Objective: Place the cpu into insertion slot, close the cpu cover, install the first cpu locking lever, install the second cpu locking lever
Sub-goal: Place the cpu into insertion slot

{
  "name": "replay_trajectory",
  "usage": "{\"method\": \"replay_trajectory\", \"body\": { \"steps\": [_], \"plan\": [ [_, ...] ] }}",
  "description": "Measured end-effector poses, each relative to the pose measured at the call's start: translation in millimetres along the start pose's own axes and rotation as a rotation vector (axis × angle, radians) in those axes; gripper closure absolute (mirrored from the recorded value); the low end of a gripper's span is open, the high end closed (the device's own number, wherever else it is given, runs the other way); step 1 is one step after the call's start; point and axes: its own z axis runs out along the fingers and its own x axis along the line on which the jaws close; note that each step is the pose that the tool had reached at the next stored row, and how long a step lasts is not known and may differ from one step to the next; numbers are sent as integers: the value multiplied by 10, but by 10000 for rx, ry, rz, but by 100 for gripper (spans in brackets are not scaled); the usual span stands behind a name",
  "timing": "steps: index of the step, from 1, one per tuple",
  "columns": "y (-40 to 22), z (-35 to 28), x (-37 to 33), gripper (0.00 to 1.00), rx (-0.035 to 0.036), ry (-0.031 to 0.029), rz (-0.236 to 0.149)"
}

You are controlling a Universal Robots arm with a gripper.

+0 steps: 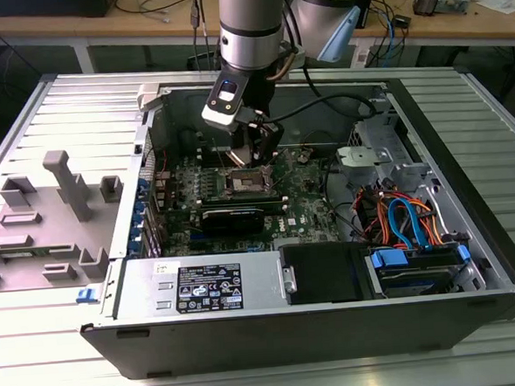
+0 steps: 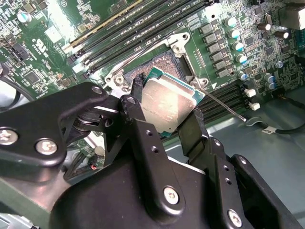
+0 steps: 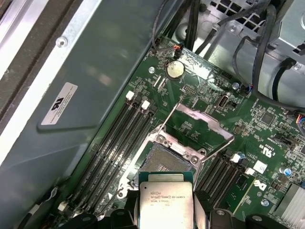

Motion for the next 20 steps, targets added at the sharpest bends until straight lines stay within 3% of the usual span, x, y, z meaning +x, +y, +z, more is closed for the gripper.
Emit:
{"method": "replay_trajectory", "body": {
  "steps": [14, 20],
  "plan": [
    [-4, 4, -6, 45, 3, -7, 241],
    [-4, 9, -6, 45, -2, -2, 645]
  ]
}}
